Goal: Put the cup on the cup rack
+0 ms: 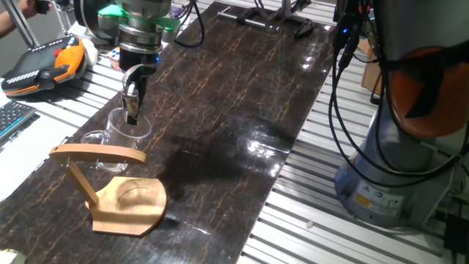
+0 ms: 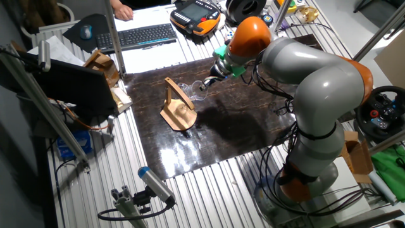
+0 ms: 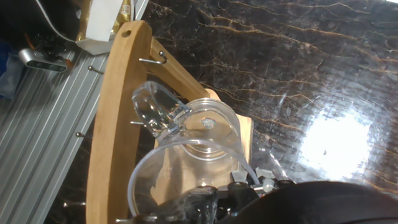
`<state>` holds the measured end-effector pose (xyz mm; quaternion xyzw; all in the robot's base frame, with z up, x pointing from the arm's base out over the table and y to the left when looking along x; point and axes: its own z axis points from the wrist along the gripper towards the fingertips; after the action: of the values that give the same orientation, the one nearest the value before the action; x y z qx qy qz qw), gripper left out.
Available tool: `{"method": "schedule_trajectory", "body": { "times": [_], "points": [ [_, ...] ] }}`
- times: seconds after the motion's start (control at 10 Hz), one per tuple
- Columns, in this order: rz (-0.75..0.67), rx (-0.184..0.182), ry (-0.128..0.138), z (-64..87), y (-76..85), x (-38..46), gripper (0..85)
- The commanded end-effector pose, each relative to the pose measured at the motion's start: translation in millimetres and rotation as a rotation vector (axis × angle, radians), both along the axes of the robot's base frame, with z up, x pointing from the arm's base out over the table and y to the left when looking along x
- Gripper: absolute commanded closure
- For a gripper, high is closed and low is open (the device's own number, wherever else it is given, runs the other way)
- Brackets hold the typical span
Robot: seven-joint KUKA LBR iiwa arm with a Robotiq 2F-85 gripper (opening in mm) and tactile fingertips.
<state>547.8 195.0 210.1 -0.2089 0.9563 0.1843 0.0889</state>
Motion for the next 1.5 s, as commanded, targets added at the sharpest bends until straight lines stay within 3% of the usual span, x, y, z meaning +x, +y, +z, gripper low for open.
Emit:
{"method": "schedule_trajectory", "body": {
  "times": [0.0,0.5,1.0,1.4],
  "points": [
    [0.0,0.0,0.0,0.5,-0.1,0.1,82.0],
    [0.006,0.017,0.013,6.2,-2.4,-2.2,84.0],
    [0.021,0.003,0.05,19.8,-9.8,-10.5,84.0],
    [0.023,-0.005,0.054,24.4,-9.5,-19.1,84.0]
  ]
}}
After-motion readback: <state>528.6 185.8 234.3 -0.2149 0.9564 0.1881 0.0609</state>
